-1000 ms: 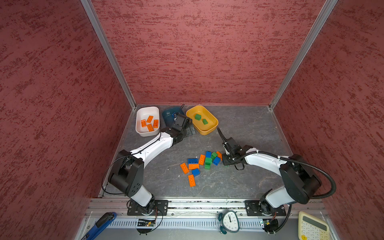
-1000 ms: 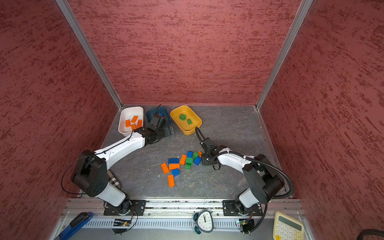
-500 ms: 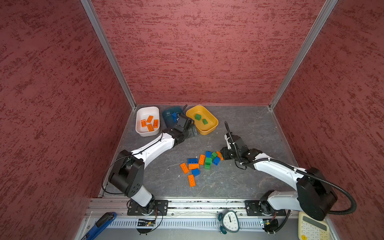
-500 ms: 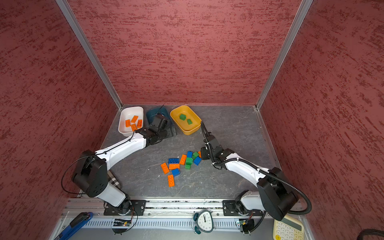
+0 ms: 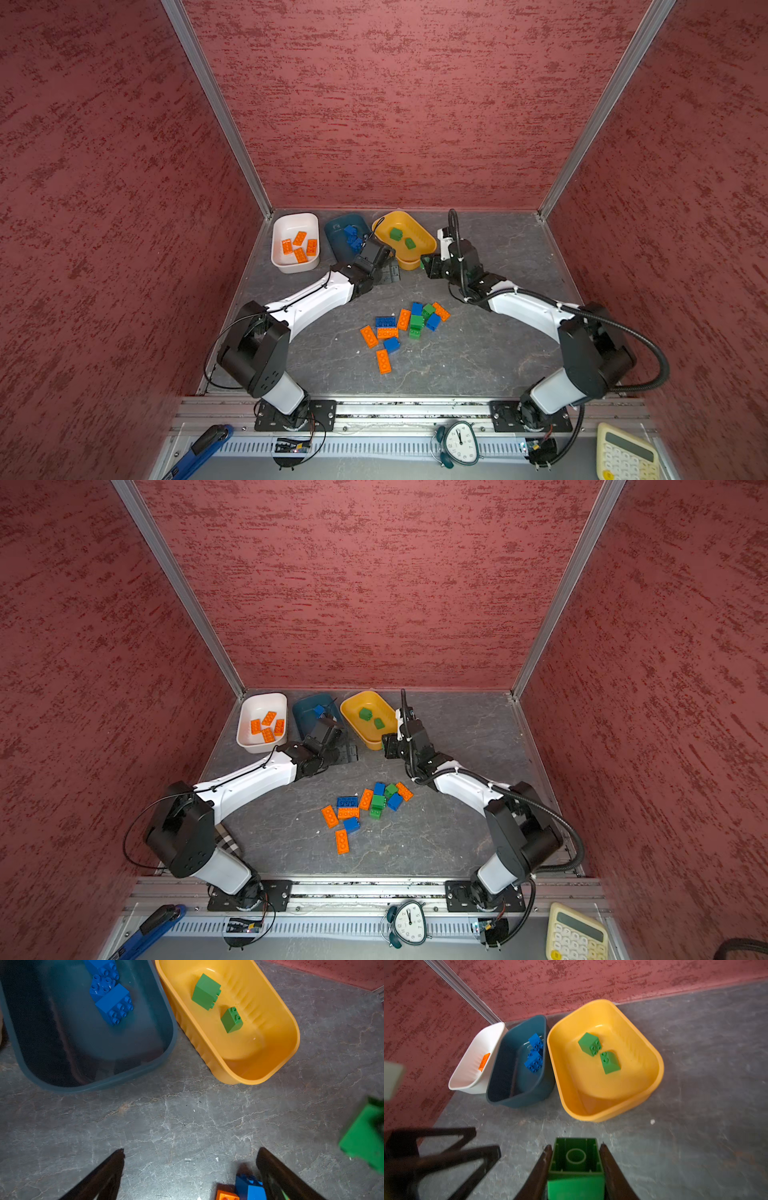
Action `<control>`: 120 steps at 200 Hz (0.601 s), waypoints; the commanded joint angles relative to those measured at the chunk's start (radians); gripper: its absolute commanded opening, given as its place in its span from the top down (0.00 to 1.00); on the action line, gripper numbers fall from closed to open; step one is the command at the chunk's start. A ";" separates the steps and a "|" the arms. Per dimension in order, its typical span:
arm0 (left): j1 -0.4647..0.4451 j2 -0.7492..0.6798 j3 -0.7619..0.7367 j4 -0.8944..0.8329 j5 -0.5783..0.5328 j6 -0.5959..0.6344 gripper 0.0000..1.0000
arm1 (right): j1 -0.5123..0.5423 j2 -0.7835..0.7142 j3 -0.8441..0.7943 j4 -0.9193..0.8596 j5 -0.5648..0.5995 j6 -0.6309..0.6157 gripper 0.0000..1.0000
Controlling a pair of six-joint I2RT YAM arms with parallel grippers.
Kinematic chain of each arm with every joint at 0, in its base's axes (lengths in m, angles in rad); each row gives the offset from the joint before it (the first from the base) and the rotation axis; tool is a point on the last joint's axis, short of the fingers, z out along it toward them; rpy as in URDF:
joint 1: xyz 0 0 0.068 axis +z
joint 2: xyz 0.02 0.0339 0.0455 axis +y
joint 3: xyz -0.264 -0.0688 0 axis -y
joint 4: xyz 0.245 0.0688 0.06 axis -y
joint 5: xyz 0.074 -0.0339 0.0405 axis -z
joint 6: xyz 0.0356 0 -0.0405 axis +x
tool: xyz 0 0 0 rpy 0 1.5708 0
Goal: Sort the legos into containers by color
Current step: 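Carry green brick over yellow bin with right gripper and lower it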
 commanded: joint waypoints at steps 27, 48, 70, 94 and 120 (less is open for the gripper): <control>-0.018 -0.088 -0.090 0.006 0.007 0.016 0.01 | -0.059 0.158 0.199 0.009 -0.070 -0.080 0.69; -0.018 -0.099 -0.112 0.010 0.015 0.016 0.01 | -0.080 0.218 0.273 0.016 -0.086 -0.082 0.69; -0.023 -0.102 -0.125 0.019 0.032 0.032 0.00 | -0.088 0.301 0.358 0.022 -0.088 -0.083 0.69; -0.038 -0.103 -0.128 0.005 0.051 0.056 0.01 | -0.093 0.396 0.472 0.008 -0.079 -0.077 0.69; -0.053 -0.107 -0.147 0.015 0.107 0.081 0.01 | -0.093 0.478 0.593 -0.055 -0.089 -0.038 0.65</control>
